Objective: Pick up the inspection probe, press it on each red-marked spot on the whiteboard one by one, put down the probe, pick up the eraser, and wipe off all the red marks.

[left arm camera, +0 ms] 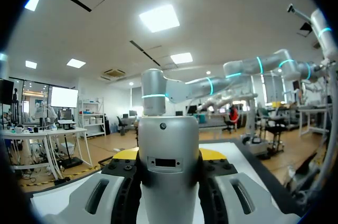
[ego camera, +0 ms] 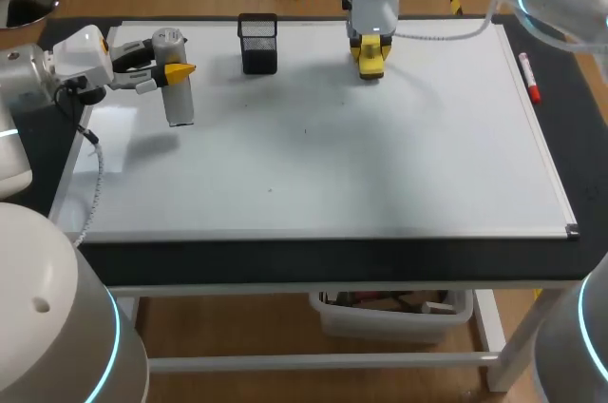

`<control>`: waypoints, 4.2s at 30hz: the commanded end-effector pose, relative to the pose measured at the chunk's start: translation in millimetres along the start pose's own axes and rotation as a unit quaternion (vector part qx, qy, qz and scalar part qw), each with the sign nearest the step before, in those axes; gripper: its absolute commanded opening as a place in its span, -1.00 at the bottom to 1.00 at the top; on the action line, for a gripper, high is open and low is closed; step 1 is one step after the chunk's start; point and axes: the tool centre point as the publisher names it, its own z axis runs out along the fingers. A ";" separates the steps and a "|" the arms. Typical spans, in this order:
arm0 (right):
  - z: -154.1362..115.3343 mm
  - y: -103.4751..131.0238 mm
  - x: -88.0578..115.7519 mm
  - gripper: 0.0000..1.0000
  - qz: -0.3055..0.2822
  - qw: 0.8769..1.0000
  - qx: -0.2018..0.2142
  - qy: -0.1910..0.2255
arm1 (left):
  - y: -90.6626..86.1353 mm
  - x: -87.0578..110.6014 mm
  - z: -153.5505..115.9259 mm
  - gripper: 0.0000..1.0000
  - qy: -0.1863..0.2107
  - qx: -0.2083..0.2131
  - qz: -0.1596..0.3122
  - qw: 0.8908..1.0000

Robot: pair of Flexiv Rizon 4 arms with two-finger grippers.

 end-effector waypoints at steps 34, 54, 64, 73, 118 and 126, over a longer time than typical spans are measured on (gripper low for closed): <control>-9.7 -4.3 23.9 1.00 0.051 0.996 -0.033 -0.066 | 0.1 0.3 0.1 -1.00 0.000 0.001 0.001 1.000; -118.2 -9.1 103.6 1.00 0.382 0.884 -0.041 -0.267 | 0.1 0.3 0.1 -1.00 0.000 0.001 0.001 1.000; -173.9 -24.1 120.6 1.00 0.441 0.857 -0.164 -0.211 | 0.1 0.3 0.1 -1.00 0.000 0.001 0.001 1.000; -193.3 -17.8 140.2 1.00 0.448 0.838 -0.220 -0.222 | 0.1 0.3 0.1 -1.00 0.000 0.001 0.001 1.000; -194.8 -15.1 146.3 1.00 0.444 0.838 -0.225 -0.226 | -59.9 -74.8 114.6 -1.00 0.140 0.027 0.064 0.988; -194.8 -15.1 146.3 1.00 0.444 0.838 -0.225 -0.226 | -66.7 -86.4 140.9 -1.00 0.170 0.035 0.066 0.983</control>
